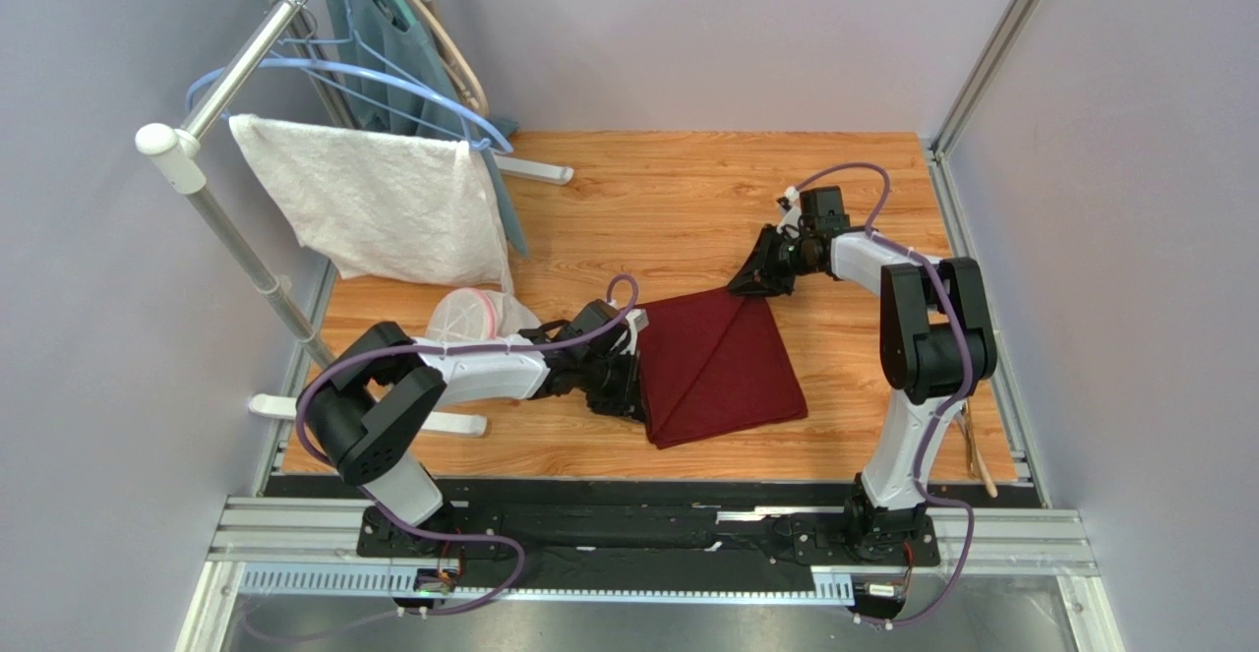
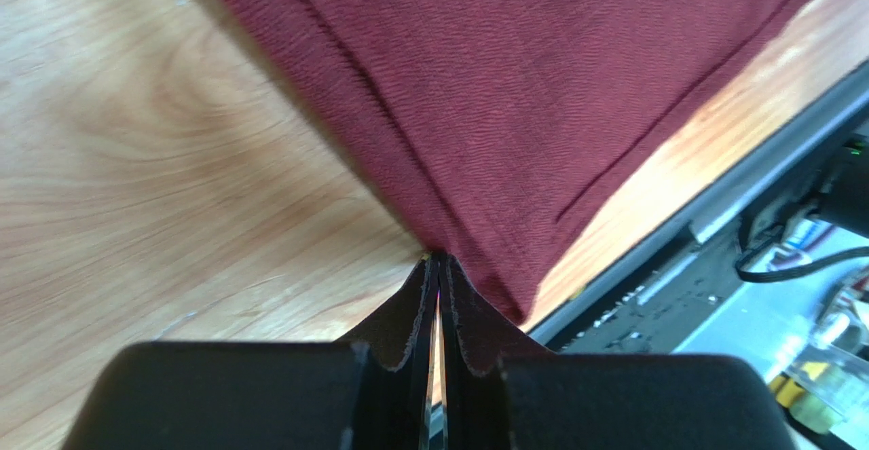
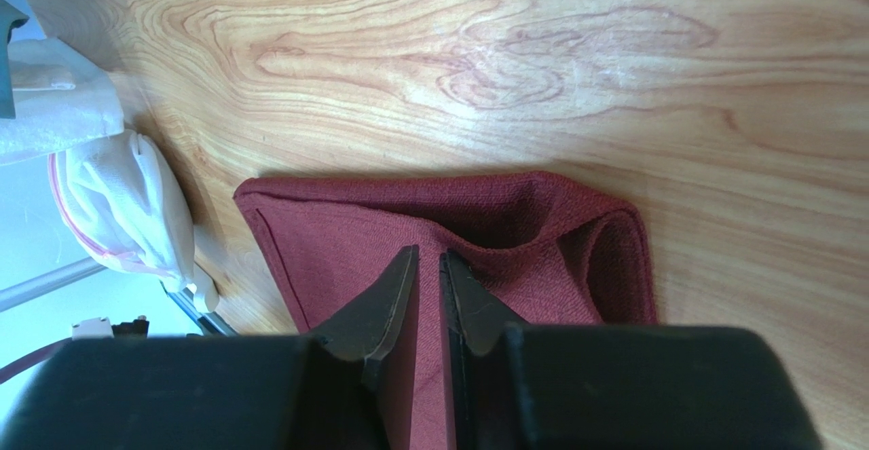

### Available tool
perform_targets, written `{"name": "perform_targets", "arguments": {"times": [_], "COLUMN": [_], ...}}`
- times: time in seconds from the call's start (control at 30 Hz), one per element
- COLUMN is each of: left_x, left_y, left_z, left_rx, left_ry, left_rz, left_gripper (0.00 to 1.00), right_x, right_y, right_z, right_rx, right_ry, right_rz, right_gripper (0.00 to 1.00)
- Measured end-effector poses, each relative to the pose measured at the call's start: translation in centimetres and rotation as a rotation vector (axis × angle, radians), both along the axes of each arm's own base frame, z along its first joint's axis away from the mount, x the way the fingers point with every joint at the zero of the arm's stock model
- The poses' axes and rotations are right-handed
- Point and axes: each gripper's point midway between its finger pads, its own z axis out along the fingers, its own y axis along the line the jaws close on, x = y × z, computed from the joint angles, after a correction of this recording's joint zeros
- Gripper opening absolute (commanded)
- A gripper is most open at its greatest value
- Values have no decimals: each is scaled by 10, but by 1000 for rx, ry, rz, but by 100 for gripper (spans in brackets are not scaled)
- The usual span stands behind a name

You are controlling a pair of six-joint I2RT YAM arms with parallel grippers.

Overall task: Fold the napkin into a case and place the utensils inside
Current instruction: Smooth out the upper triangle-folded napkin at the center of the board.

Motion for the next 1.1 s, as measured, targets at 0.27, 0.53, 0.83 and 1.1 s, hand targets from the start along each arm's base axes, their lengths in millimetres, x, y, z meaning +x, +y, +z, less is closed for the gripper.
{"name": "perform_targets", "arguments": {"times": [0.27,0.53,0.83,1.1], "left_x": [1,14,4,-1], "left_y": [10,-32,-36,-20], "left_z": [21,97,37,6], "left_rx": [16,-214,-143,-80], "left_ry": [-54,-147,-46,-50], "left_rz": [-5,-69,-124,-117], "left_gripper": [13,14,16,15], "right_x": [5,7,10,15], "right_y": [-1,-2,-6,-5], "right_z": [2,4,-12,-17], "right_rx": [1,1,0,6], "right_ry": [-6,-11,20,30], "right_rz": [-5,-6,-15,-13], "right_gripper": [15,14,13,13]}}
